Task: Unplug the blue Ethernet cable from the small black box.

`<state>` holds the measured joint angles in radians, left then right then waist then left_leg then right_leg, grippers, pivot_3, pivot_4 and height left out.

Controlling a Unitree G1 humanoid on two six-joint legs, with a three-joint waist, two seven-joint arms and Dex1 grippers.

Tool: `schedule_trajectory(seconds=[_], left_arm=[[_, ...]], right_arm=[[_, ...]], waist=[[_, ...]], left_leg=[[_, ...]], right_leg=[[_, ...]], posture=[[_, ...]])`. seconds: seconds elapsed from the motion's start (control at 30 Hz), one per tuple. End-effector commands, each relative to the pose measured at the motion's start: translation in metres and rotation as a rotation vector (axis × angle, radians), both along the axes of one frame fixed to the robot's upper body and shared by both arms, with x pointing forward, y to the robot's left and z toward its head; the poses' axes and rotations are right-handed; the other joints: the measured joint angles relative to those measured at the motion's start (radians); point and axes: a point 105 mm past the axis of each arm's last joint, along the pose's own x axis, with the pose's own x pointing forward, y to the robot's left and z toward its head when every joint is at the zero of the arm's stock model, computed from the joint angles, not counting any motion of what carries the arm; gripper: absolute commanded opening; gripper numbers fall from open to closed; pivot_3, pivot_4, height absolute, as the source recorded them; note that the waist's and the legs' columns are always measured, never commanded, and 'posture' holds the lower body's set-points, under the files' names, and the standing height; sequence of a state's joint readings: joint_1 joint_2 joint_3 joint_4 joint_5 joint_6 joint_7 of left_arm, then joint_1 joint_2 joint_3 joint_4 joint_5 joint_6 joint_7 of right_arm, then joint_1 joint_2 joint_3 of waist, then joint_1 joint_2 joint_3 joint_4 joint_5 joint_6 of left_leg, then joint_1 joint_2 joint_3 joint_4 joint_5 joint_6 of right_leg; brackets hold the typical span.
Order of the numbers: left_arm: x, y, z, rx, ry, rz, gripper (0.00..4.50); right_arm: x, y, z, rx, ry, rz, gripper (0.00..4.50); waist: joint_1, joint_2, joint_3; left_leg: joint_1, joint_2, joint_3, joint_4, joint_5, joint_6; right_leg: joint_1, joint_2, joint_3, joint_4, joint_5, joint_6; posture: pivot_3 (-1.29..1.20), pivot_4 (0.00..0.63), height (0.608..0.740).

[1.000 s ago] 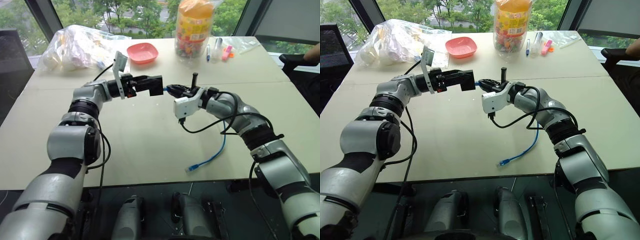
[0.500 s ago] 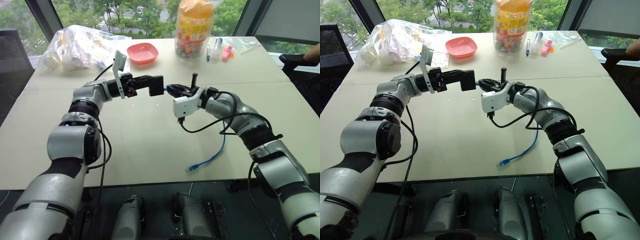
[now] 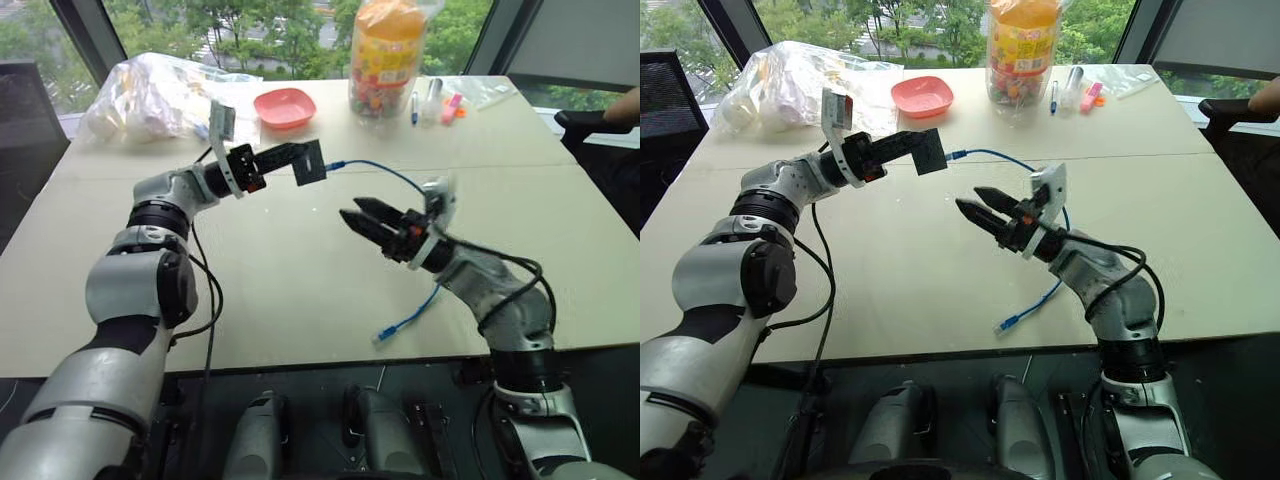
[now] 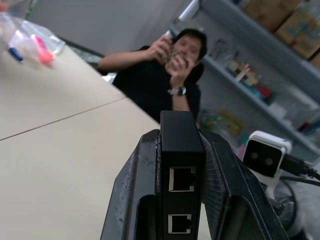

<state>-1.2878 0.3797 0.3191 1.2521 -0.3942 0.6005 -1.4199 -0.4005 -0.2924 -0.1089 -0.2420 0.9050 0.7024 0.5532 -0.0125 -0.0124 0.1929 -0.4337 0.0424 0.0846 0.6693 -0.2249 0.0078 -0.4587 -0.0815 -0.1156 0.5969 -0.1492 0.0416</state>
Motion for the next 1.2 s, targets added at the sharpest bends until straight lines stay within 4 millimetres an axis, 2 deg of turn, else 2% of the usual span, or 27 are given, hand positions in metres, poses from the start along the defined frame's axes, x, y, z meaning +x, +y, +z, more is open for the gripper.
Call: schedule_trajectory(seconds=[0.03, 0.2, 0.33, 0.6, 1.1, 1.2], left_arm=[[-0.012, -0.006, 0.026, -0.079, -0.058, -0.111, 0.49], [-0.023, -0.017, 0.020, -0.094, -0.021, -0.221, 0.49], [-0.028, -0.021, 0.013, -0.073, -0.015, -0.256, 0.49], [-0.025, -0.017, 0.015, -0.085, -0.013, -0.223, 0.49], [-0.026, -0.016, 0.014, -0.082, -0.012, -0.222, 0.49], [-0.026, -0.016, 0.014, -0.082, -0.012, -0.220, 0.49]], right_arm=[[0.001, 0.007, 0.006, 0.094, 0.044, -0.035, 2.73], [0.005, 0.019, 0.014, 0.156, 0.042, -0.058, 2.73], [0.008, 0.018, 0.023, 0.208, 0.029, -0.075, 2.73], [-0.001, 0.018, 0.028, 0.215, 0.004, -0.019, 2.73], [0.003, 0.017, 0.033, 0.310, 0.023, -0.020, 2.73], [0.005, 0.018, 0.031, 0.311, 0.027, -0.024, 1.92]], waist=[[-0.001, 0.000, 0.000], [0.000, 0.000, 0.000], [-0.001, 0.000, 0.000], [-0.001, 0.000, 0.000], [0.000, 0.000, 0.000], [-0.001, 0.000, 0.000]], left_leg=[[0.000, 0.000, 0.000, 0.000, 0.000, 0.000], [-0.001, 0.000, 0.001, -0.001, 0.000, 0.000], [-0.001, -0.001, 0.002, -0.002, 0.000, 0.000], [-0.001, -0.001, 0.001, -0.002, 0.000, 0.000], [-0.002, -0.001, 0.001, -0.002, 0.000, 0.000], [-0.002, -0.001, 0.001, -0.002, 0.000, 0.000]], right_leg=[[0.000, 0.000, 0.000, 0.000, 0.000, -0.001], [-0.001, 0.000, 0.001, 0.000, 0.002, 0.002], [-0.002, 0.000, 0.001, 0.000, 0.002, 0.003], [-0.002, 0.000, 0.001, 0.000, 0.002, 0.003], [-0.003, 0.000, 0.001, 0.000, 0.002, 0.003], [-0.003, 0.000, 0.001, 0.000, 0.002, 0.003]], posture=[[0.00, 0.150, 0.740], [0.00, 0.150, 0.740], [0.00, 0.150, 0.740], [0.00, 0.150, 0.740], [0.00, 0.150, 0.740], [0.00, 0.150, 0.740]])
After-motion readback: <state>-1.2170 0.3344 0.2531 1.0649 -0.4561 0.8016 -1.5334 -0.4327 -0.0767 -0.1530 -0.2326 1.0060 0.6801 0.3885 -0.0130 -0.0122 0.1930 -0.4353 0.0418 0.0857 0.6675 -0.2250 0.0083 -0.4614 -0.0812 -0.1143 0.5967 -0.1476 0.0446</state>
